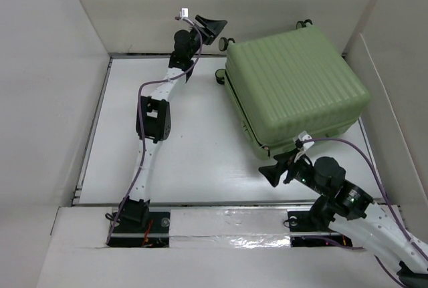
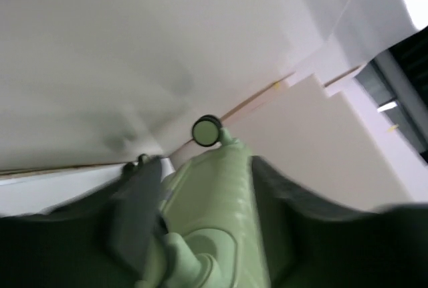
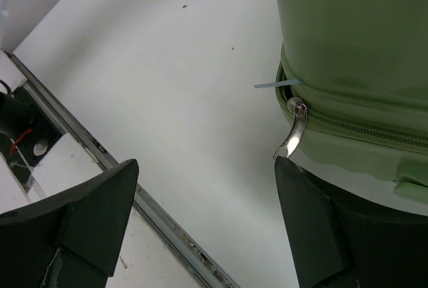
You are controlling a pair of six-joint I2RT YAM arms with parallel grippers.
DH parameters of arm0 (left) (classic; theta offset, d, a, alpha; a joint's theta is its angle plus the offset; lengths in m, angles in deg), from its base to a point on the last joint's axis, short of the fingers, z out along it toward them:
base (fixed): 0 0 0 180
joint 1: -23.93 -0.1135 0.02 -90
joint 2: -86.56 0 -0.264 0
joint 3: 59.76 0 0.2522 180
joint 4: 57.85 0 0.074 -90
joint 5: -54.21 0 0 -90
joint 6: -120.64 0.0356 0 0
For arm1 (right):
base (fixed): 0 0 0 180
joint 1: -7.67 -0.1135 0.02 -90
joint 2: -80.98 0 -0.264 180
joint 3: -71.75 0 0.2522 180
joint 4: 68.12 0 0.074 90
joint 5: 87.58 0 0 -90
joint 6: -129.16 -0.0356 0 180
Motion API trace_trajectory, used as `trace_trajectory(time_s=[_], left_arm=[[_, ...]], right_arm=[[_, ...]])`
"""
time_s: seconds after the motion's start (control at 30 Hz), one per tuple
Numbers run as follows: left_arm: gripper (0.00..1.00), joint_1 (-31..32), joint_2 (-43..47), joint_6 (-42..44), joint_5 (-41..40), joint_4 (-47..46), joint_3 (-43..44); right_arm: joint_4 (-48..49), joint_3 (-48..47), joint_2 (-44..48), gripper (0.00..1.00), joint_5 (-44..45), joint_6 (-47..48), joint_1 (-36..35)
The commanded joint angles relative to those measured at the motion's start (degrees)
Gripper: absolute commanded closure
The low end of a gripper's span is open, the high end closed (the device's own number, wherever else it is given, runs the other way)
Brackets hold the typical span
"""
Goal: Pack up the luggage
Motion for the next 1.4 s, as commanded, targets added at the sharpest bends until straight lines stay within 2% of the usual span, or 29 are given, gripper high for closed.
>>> trace_trajectory(time_s=[0.0, 0.2, 0.27, 0.33, 0.37, 0.4, 0.47, 0.53, 0.57, 0.6, 0.63, 0.67, 0.7, 0.73, 0.77, 0.8, 0.83, 0.9, 0.93, 1.0, 1.03, 1.07, 1.13, 1.2, 1.23, 1.27, 1.3, 1.37], left_arm=[[0.42, 1.88, -2.45, 2.80, 3.01, 6.31, 2.07], [0.24, 2.93, -2.37, 7.63, 2.66, 9.83, -1.09], [0.23, 2.94, -0.36, 9.57, 0.04, 10.29, -5.37], [0.23, 2.94, 0.36, 10.72, -0.59, 9.41, -7.33], [0.23, 2.94, -0.16, 11.07, -0.16, 10.02, -6.29], [0.23, 2.94, -0.60, 11.51, 0.36, 10.72, -5.76], [0.23, 3.63, -0.87, 11.68, 1.68, 10.20, -6.01], [0.23, 4.33, -0.26, 12.03, 1.43, 9.06, -8.03], [0.23, 4.34, 0.18, 12.12, 1.25, 8.80, -8.39], [0.23, 4.95, 0.01, 12.30, 1.42, 9.14, -8.04], [0.24, 4.96, 0.01, 12.04, 1.34, 9.14, -7.69], [0.24, 5.57, -0.08, 11.78, 1.34, 8.97, -7.60], [0.25, 5.57, -0.08, 11.51, 1.34, 8.62, -7.34], [0.26, 5.57, -0.17, 11.07, 1.16, 7.92, -7.33], [0.27, 5.57, -0.51, 10.03, 0.99, 7.39, -7.25], [0.27, 6.18, -0.87, 9.32, 1.07, 6.95, -6.90], [0.28, 6.19, -1.22, 8.44, 1.60, 6.16, -6.55], [0.32, 6.19, -1.75, 6.60, 3.18, 4.49, -6.72], [0.33, 6.80, -1.66, 6.33, 3.53, 3.53, -6.98], [0.40, 6.80, -0.79, 6.24, 3.97, 2.47, -8.47], [0.42, 6.80, -0.43, 6.15, 4.15, 0.99, -9.35], [0.44, 6.80, 0.61, 6.06, 4.58, 0.19, -10.14], [0.52, 6.80, 1.76, 5.71, 5.11, -2.44, -13.39], [0.63, 6.80, 3.87, 5.54, 5.29, -4.64, -17.85], [0.67, 6.80, 4.75, 5.45, 5.21, -7.53, -19.62], [0.72, 6.80, 6.32, 5.45, 4.86, -8.69, -21.29], [0.80, 6.80, 7.12, 5.62, 4.59, -10.09, -24.88], [0.86, 6.80, 9.57, 4.84, 4.33, -15.10, -28.76]], right_arm=[[0.35, -3.36, -1.26, 0.11, 1.70, 1.29, -0.33], [1.84, -2.39, 1.72, 0.11, 2.93, 0.59, -0.33], [2.19, -3.96, 1.55, 0.14, 4.60, 0.85, -0.33], [2.98, -6.07, -0.19, 0.41, 7.22, 2.51, -0.33], [3.07, -7.56, -1.51, 0.65, 9.41, 2.96, -0.33], [2.64, -12.10, -3.09, 0.98, 11.96, 3.14, -0.33], [0.88, -17.92, -10.02, 1.00, 21.27, 5.15, 0.20], [1.75, -26.79, -16.08, 0.95, 28.63, 10.66, 3.26], [2.28, -29.96, -23.77, 0.92, 30.34, 12.87, 5.80], [3.33, -33.12, -27.94, 0.83, 30.35, 14.81, 13.74], [3.43, -39.59, -32.15, 0.76, 25.39, 17.70, 18.87], [2.82, -43.05, -40.20, 0.69, 21.34, 17.99, 24.40], [2.81, -46.04, -43.85, 0.52, 17.82, 17.82, 29.77], [3.42, -48.51, -47.19, 0.41, 14.57, 15.90, 38.96], [4.56, -52.36, -50.18, 0.32, 10.62, 14.23, 42.88], [6.74, -53.62, -56.04, 0.15, 8.32, 13.00, 46.31], [7.64, -55.89, -59.76, 0.10, 5.86, 10.37, 52.00], [4.58, -66.69, -67.49, 0.04, -0.74, 9.64, 55.56], [2.66, -69.77, -74.40, 0.01, -1.19, 10.25, 56.44], [0.36, -77.84, -80.33, 0.00, -1.37, 10.52, 59.34], [-0.95, -79.63, -84.62, 0.00, -2.94, 10.17, 60.48], [-0.53, -80.60, -86.15, 0.00, -6.96, 9.82, 62.93], [3.57, -80.44, -87.74, 0.00, -9.63, 7.72, 65.05], [4.57, -81.83, -91.51, 0.00, -15.41, 4.29, 67.69], [2.05, -86.72, -93.70, 0.00, -18.22, 2.98, 68.22], [0.11, -89.81, -99.03, 0.00, -24.95, 2.96, 68.23], [-2.00, -92.89, -101.61, 0.00, -27.80, 3.31, 67.71], [-5.62, -99.41, -105.83, 0.00, -37.78, 4.54, 66.39]])
